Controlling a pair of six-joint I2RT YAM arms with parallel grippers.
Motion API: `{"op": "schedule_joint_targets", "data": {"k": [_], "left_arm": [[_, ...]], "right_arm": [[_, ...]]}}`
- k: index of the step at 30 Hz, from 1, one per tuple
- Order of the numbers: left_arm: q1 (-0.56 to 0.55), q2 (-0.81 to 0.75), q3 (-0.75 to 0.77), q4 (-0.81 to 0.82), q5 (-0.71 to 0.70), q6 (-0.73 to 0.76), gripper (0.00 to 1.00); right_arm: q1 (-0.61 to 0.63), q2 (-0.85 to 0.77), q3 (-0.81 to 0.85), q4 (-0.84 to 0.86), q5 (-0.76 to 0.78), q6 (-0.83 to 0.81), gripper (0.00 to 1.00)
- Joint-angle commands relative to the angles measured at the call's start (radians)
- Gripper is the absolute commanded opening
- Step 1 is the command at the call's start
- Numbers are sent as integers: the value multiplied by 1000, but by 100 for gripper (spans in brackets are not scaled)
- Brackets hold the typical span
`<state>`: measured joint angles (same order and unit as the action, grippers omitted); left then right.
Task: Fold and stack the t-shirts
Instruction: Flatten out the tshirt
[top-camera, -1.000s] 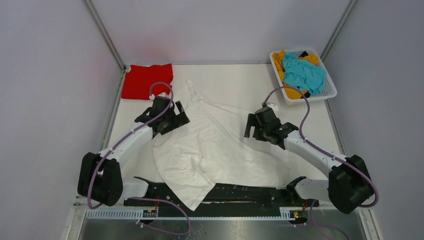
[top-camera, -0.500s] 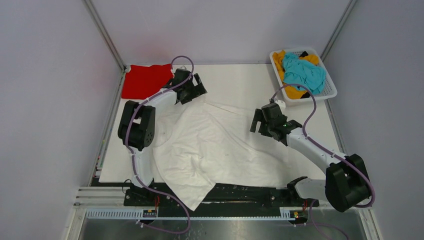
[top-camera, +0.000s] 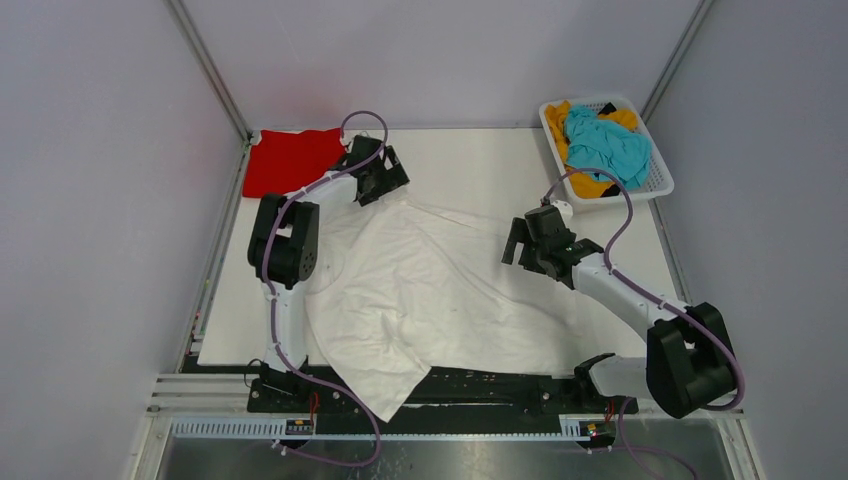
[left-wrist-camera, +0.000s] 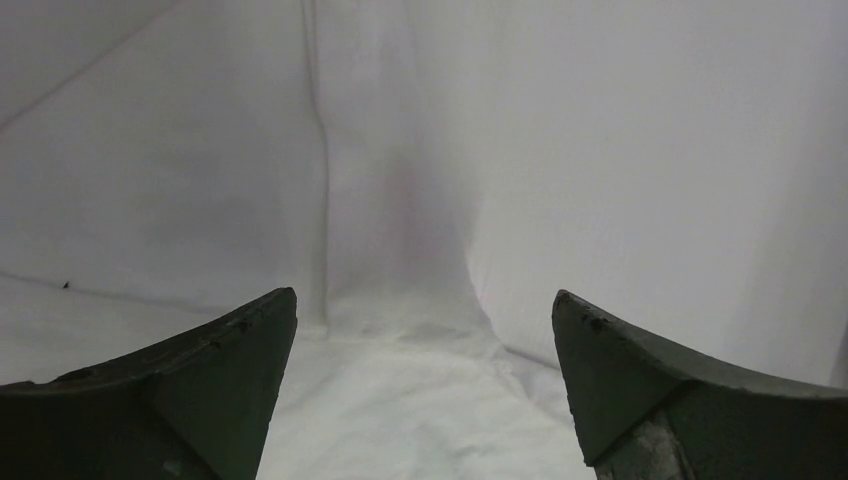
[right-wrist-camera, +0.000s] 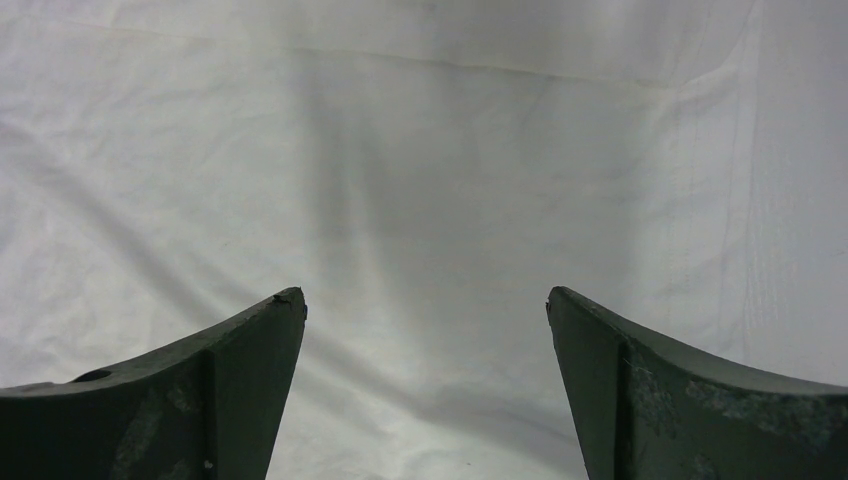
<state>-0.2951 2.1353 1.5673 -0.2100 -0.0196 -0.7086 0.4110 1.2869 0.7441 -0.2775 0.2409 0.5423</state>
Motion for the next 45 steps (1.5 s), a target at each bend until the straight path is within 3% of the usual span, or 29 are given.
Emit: {"op": "schedule_joint_targets", "data": {"k": [1,10,21,30,39,45], "left_arm": [[6,-2,3,10,-19,-10,99],[5,70,41,96,96,-50,96],[6,85,35,258,220,-130,78],[6,162,98,336,287,-180,77],[-4,297,306,479,335,-279,84],[-33,470,657,354,277,-269,92]], "right_arm": [[-8,19,4,26,-21,-12,99],[-8,21,2,28,-16,-15,100],[-10,35,6,27,-20,-17,99],[-13,29,3,26,-17,-21,99],[-18,25,6,26,-6,-24,100],[-28,22,13,12,11,-25,100]]}}
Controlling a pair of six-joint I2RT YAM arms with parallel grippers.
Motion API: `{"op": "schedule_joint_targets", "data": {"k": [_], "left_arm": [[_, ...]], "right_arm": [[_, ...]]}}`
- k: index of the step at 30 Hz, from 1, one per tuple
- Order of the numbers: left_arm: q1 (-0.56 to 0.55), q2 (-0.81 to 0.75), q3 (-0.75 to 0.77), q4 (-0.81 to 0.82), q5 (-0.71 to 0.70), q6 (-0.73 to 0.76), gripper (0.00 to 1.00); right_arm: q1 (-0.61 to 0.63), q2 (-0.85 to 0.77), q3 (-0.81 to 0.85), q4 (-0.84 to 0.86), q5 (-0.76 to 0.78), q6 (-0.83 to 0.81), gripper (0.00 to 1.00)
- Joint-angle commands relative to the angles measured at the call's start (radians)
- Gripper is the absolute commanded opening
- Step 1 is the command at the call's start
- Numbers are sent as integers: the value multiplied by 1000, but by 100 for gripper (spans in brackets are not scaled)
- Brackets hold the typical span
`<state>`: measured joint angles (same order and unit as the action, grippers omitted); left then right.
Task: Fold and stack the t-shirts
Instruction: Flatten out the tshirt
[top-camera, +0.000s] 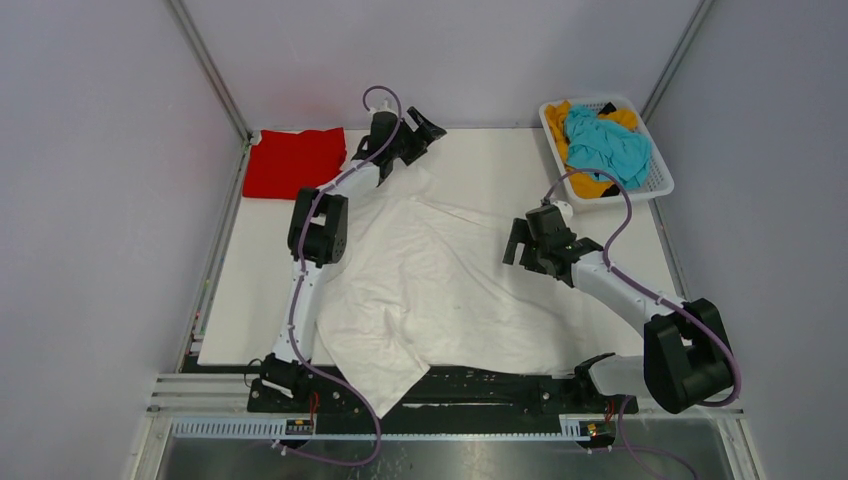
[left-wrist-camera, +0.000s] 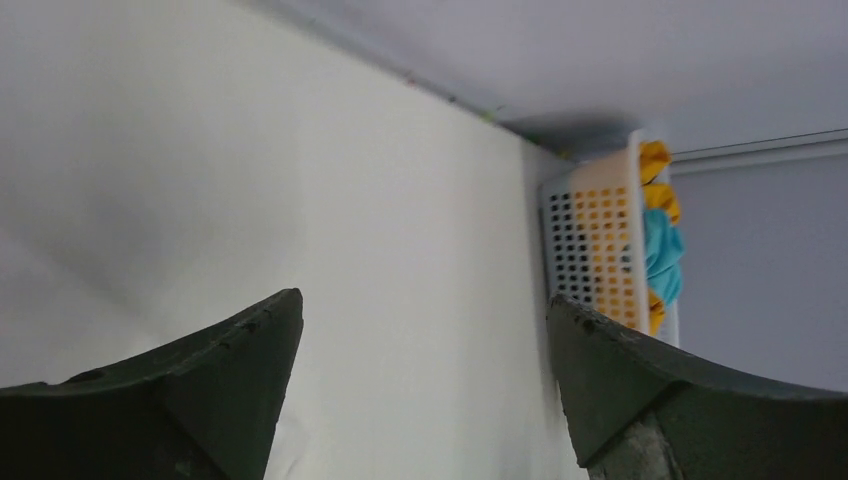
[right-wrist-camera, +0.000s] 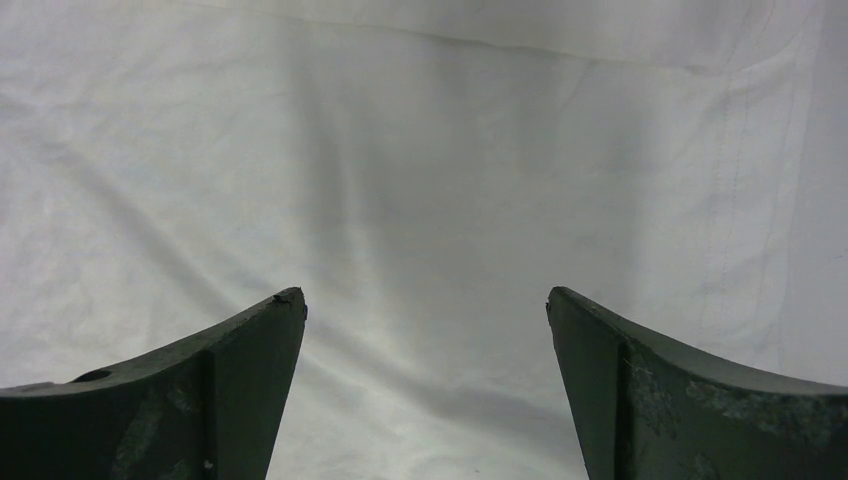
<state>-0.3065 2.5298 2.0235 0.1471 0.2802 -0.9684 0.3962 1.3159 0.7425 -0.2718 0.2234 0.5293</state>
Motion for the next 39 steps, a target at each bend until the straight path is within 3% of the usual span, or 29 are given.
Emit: {"op": "schedule_joint_targets", "data": {"k": [1,4,7,10,14,19,30,39], "left_arm": [[-21,99,244,-21,-20,-5,93],[-20,89,271,-80,-50,50,99],[-19,-46,157,-109,-53,127,99],[-20,-251,-73,-121,-62,194,99],[-34,-525,-495,-113,-78,242,99],[-37,-690,-826,-122,-112,252,99],[80,-812,-1099,-252,-142,220,99],[129,-910,-1153,-344,-243,264,99]], "right_arm": [[-15,-9,13,3,33,-12,100],[-21,-13,8,3,30,-11,99],[-26,-7,14,-2,28,-15,100],[-35,18,37,-19,17,-11,99],[-39,64,81,-33,7,-10,99],[-47,128,148,-44,56,-15,100],[-53,215,215,-29,35,37,99],[-94,304,233,24,25,110,100]]}}
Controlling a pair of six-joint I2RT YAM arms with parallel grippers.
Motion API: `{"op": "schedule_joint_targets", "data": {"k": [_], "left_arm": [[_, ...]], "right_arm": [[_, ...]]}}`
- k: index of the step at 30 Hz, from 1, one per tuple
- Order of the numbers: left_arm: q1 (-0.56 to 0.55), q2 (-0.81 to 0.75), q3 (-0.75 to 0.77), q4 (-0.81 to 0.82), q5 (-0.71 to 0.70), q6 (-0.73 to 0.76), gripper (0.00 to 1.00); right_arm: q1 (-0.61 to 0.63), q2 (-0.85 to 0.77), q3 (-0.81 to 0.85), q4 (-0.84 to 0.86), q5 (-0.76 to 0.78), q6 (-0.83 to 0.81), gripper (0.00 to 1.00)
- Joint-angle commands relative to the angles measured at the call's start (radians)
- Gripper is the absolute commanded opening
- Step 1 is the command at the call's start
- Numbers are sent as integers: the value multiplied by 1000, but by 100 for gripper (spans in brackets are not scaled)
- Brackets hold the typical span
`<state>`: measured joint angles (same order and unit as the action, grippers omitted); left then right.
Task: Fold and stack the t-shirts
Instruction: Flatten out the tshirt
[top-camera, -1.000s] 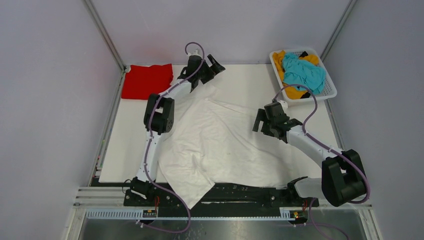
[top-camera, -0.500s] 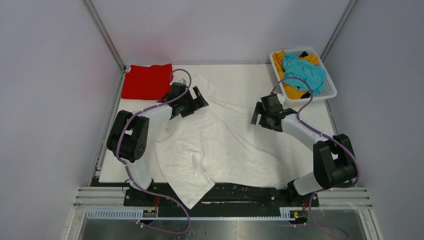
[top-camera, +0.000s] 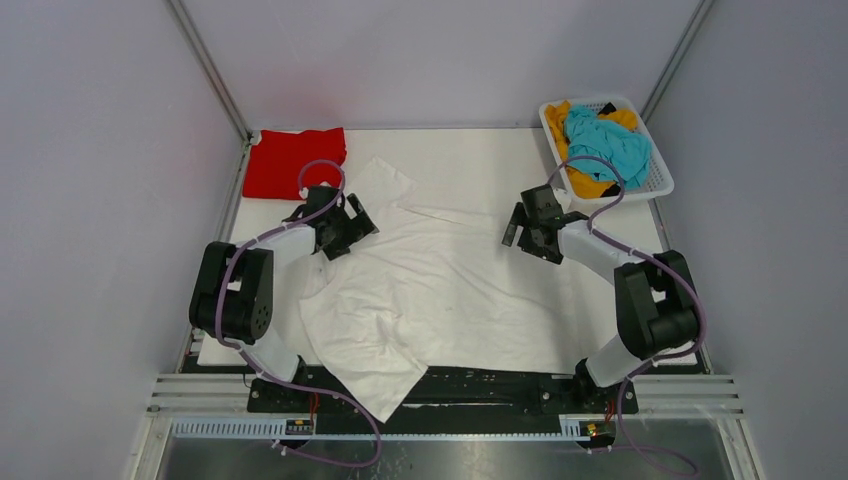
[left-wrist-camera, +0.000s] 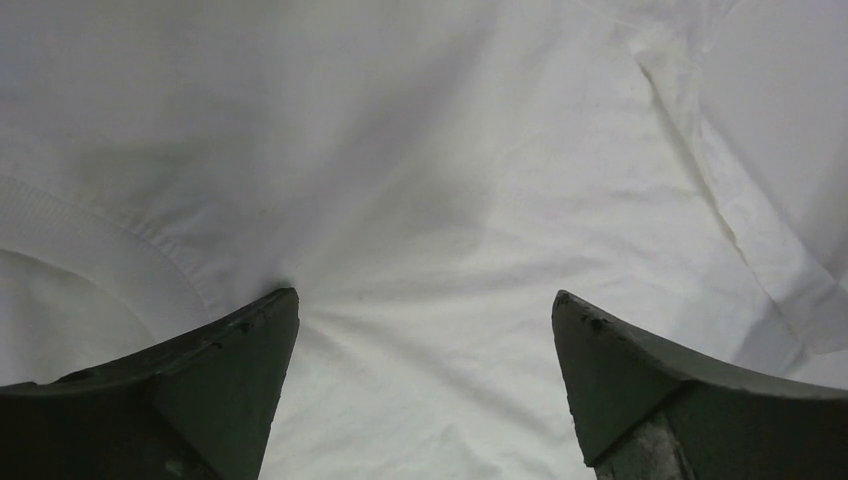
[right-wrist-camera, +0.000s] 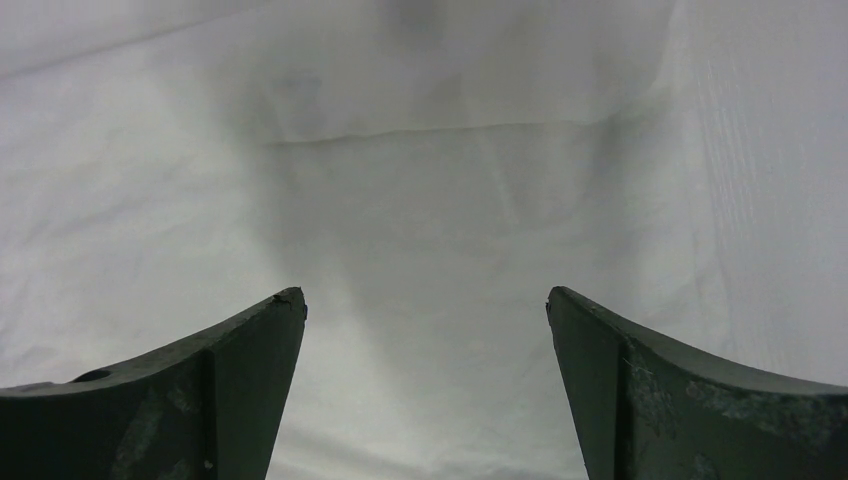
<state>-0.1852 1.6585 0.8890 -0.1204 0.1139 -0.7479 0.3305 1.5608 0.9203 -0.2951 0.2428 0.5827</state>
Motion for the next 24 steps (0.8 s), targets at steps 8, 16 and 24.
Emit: {"op": "schedule_joint_targets", "data": {"k": [8,16,24], "left_arm": [[8,-48,9,-57,-42,74,99],[7,-54,21,-64,-58,95,99],[7,-72,23,-58,-57,111,99]], "right_arm": [[-82,228,188,145,-70,127,100],[-122,299,262,144,-114,149,99],[-123,220,120,229,-136,264,100]]}}
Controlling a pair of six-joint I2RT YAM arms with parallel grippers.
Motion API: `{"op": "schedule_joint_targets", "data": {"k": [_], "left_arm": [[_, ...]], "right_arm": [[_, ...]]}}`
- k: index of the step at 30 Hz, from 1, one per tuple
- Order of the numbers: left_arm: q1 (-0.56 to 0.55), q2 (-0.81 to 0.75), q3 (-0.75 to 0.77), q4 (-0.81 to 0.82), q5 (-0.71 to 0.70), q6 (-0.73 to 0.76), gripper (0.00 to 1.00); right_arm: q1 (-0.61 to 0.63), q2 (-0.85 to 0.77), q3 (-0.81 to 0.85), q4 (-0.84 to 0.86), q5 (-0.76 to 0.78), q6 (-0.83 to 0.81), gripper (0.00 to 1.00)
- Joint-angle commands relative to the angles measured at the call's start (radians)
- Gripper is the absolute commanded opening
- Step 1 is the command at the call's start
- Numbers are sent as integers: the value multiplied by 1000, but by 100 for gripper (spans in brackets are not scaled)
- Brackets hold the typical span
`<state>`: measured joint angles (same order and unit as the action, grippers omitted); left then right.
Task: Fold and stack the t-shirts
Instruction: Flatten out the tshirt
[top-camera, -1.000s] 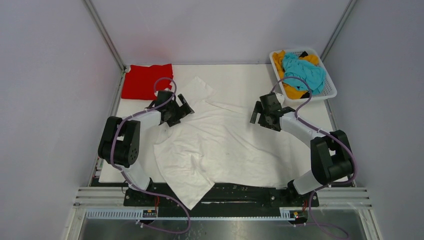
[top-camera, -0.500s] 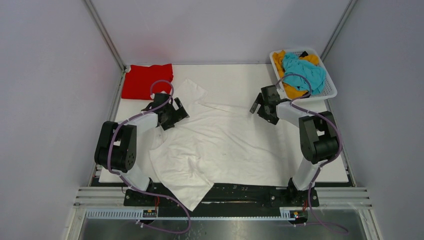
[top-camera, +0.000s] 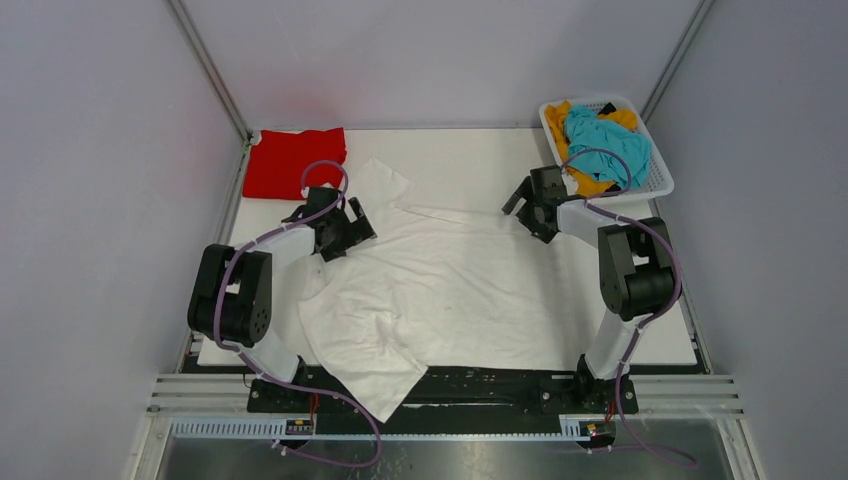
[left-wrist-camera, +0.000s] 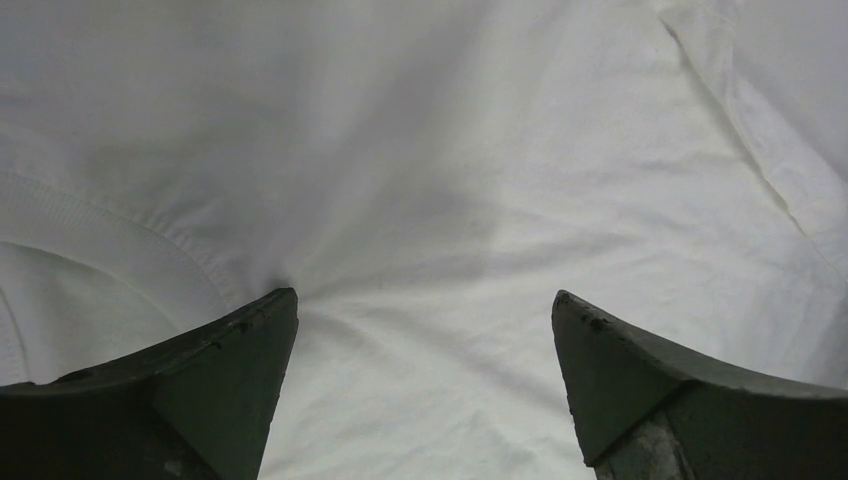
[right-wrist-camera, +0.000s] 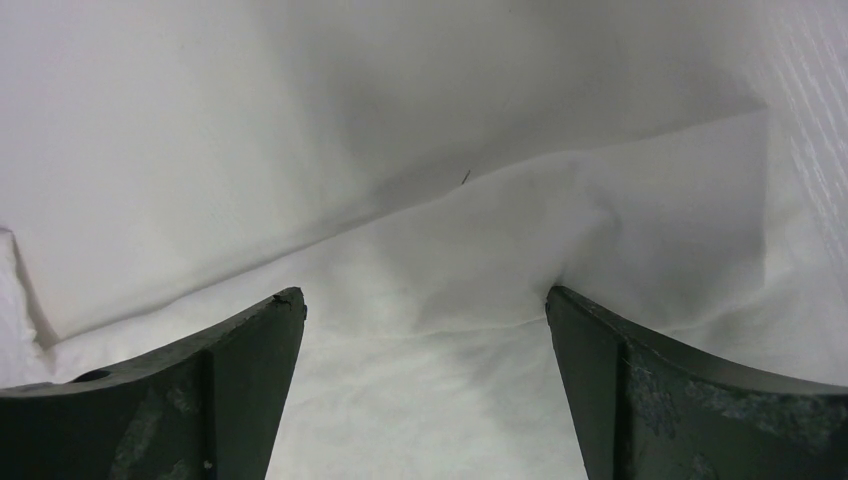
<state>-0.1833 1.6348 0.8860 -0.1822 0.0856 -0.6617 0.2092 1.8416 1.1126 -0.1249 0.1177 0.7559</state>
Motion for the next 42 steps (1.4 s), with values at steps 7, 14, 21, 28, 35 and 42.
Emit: {"op": "schedule_joint_targets", "data": {"k": [7,14,21,28,35,42], "left_arm": [[5,-64,13,15,-20,29,99],[5,-84,3,26,-11,39,99],[5,-95,-3,30,-6,50,99],[5,-103,-5,34,-5,60,99],[5,-117,-12,34,3,63,99],[6,-123,-16,47,25,60,99]], "right_arm": [[-1,-68,-95,112,19,156,99],[0,-3,-102,311,15,276,99],[-1,127,45,531,77,306,99],[-1,332,412,540,46,280,99],[-3,402,610,423,-38,184,100],[-3,135,379,235,-31,3,100]]}}
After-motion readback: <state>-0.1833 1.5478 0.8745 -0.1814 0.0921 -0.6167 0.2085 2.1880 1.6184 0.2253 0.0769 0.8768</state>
